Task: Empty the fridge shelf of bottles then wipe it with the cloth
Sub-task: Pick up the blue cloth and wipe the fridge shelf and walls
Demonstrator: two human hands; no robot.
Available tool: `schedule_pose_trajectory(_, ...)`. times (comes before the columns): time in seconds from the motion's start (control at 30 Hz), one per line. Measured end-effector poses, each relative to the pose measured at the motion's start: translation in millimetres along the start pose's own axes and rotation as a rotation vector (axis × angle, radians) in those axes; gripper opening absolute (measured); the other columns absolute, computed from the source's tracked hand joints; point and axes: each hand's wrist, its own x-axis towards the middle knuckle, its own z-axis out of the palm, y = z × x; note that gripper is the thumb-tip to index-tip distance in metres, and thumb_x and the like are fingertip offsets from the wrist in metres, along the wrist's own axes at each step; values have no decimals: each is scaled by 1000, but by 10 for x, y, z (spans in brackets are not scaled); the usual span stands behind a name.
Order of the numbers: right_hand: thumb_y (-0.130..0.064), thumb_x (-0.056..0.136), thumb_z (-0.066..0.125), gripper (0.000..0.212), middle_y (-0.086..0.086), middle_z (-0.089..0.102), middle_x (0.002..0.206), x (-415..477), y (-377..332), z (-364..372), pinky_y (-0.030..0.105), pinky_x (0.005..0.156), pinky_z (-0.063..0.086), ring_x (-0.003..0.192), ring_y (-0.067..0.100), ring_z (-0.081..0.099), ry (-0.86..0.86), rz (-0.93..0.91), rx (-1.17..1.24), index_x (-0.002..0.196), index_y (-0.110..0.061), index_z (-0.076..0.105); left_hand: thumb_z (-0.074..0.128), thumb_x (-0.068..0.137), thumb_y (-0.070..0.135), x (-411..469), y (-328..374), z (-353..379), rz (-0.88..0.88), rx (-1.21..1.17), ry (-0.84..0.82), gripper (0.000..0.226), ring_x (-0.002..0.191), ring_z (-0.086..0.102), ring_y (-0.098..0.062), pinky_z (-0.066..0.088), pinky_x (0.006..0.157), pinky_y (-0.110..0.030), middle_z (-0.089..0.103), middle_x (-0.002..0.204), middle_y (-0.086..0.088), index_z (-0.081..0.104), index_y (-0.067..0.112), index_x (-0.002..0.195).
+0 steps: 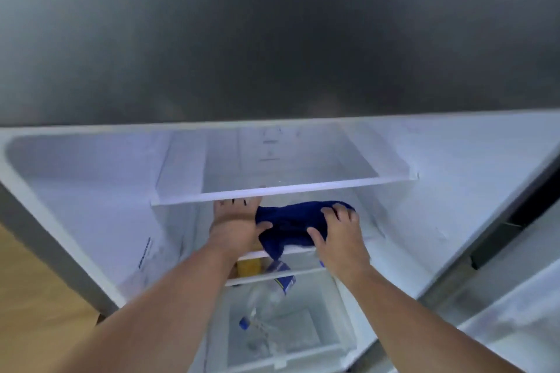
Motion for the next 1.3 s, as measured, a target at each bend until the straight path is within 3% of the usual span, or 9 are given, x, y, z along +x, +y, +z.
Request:
schedule_pose_trajectory(0.13, -46, 92, 53, 47, 8, 54, 141, 75, -18, 281, 49, 115, 30, 131, 34, 42, 20, 0, -103, 129, -19, 58, 24, 103, 65, 71, -128, 585, 35, -91, -125, 75, 159, 13, -30, 17, 127, -43, 10, 174, -9, 0, 31, 166)
schedule_pose_trajectory(0.23, -56, 95, 42, 56, 12, 36, 157, 6, -249, 461, 51, 124, 13, 148, 35, 24, -49, -87, -4, 146, -32, 41, -22, 77, 83, -43, -126, 772, 41, -92, -93, 109, 162, -2, -26, 6, 131, -40, -10, 172, -3, -10, 18, 164)
schedule_pose_trajectory(0.33, -79, 86, 28, 76, 12, 5, 167, 88, -376, 562, 54, 123, -5, 154, 36, -3, -227, 9, 3, 153, -45, 16, 2, 95, 72, -143, -94, 789, -112, -107, -46, 94, 161, -9, -26, -3, 130, -45, -11, 174, -9, -14, 9, 163)
schedule_pose_trajectory(0.43, -85, 81, 24, 81, 8, -7, 167, 184, -318, 552, 56, 123, -5, 154, 34, -10, -330, 14, -75, 152, -52, 2, 16, 104, 62, -311, -126, 779, -197, -23, -24, 86, 161, -2, -29, -1, 130, -50, -2, 174, -15, -4, 3, 164)
schedule_pose_trajectory(0.63, -74, 91, 20, 60, 6, -15, 167, 477, -579, 673, 67, 117, -6, 152, 37, -16, -421, 7, -179, 144, -65, -7, 25, 87, 86, -554, -379, 791, -166, 15, 30, 117, 161, 6, -32, 2, 130, -50, 8, 173, -20, 7, -1, 164)
schedule_pose_trajectory(0.87, -40, 106, 30, 44, -3, 18, 166, 233, -1070, 964, 54, 123, 4, 155, 19, 6, -378, -366, 3, 150, -42, 30, 25, 73, 97, -619, -535, 861, -213, 64, 50, 136, 160, 9, -34, 8, 129, -53, 11, 172, -23, 6, -3, 163)
schedule_pose_trajectory(1.03, -44, 103, 31, 42, 8, 45, 152, -78, 121, 417, 43, 115, 31, 139, 32, 41, -214, -79, -72, 144, -41, 37, 14, 81, 92, -599, -542, 850, -222, 101, 14, 127, 160, 11, -35, 10, 128, -52, 12, 172, -23, 10, -5, 162)
schedule_pose_trajectory(1.13, -44, 100, 34, 43, 15, 51, 139, 473, 196, 396, 46, 106, 40, 124, 37, 50, -227, 145, -140, 141, -32, 39, 17, 89, 86, -590, -514, 882, -218, 98, 43, 117, 159, 13, -35, 11, 128, -51, 14, 171, -24, 12, -6, 162)
schedule_pose_trajectory(1.3, -46, 102, 27, 50, 12, 43, 152, 1123, -913, 1043, 50, 115, 31, 138, 36, 40, -257, -117, -13, 147, -30, 38, 13, 89, 84, -565, -505, 900, -211, 104, 45, 116, 159, 12, -35, 9, 128, -50, 14, 171, -25, 11, -6, 162)
